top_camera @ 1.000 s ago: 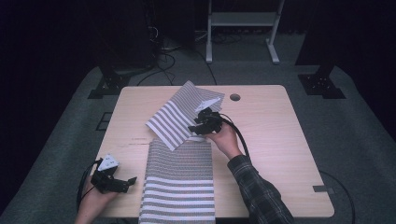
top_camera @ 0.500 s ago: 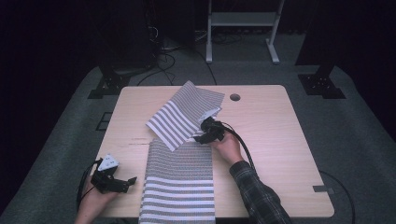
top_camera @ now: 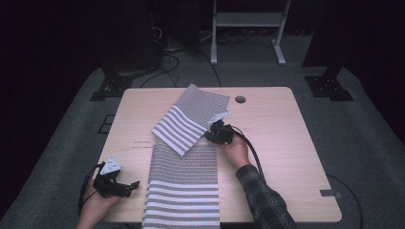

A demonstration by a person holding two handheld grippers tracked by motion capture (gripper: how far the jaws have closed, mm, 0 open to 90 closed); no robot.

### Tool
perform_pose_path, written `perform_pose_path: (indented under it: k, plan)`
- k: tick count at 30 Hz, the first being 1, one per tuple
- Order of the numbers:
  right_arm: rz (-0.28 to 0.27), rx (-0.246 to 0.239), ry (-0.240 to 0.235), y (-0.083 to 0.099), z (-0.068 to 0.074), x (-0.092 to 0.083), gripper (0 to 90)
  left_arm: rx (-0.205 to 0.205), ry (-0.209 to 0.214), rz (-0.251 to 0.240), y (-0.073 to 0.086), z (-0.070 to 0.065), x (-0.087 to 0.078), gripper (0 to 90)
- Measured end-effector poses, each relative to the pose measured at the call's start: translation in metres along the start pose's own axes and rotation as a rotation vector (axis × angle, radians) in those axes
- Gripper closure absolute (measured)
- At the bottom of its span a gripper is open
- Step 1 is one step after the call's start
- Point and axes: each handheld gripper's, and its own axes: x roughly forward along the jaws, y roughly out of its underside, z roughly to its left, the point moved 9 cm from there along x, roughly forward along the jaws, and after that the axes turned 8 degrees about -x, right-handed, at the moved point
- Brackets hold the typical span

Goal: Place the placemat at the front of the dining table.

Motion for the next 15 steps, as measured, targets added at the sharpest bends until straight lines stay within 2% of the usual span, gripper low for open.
perform_pose_path:
  k: [7, 15]
  plan:
    - [0.019, 0.022, 0.023, 0.011, -0.011, -0.010, 86.7, 0.000, 0.000, 0.000, 0.000, 0.000, 0.000, 0.0]
    - [0.036, 0.079, 0.082, 0.041, -0.033, -0.035, 86.9, 0.000, 0.000, 0.000, 0.000, 0.000, 0.000, 0.0]
